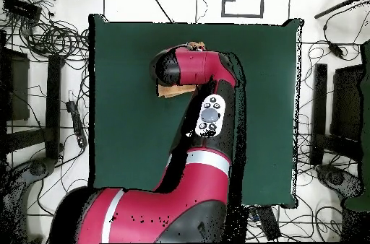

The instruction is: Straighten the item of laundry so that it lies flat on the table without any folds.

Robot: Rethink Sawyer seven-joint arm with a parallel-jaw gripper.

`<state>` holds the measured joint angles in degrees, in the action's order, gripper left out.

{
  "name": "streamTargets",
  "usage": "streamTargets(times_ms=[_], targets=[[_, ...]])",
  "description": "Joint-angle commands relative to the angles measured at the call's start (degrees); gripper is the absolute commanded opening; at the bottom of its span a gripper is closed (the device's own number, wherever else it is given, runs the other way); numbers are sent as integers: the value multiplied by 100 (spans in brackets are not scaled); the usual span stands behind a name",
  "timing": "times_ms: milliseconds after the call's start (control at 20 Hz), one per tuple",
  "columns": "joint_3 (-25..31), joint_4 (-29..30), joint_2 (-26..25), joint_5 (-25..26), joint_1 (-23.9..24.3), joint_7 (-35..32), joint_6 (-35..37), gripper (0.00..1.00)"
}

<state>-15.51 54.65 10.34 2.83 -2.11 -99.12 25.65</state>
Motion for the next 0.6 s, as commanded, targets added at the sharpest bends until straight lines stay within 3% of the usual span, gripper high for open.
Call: streamTargets(times_ms=[50, 600], targets=[[492, 196, -39, 145, -98, -268, 342, 0], [589, 909, 1157, 49, 144, 331, 1393, 0]])
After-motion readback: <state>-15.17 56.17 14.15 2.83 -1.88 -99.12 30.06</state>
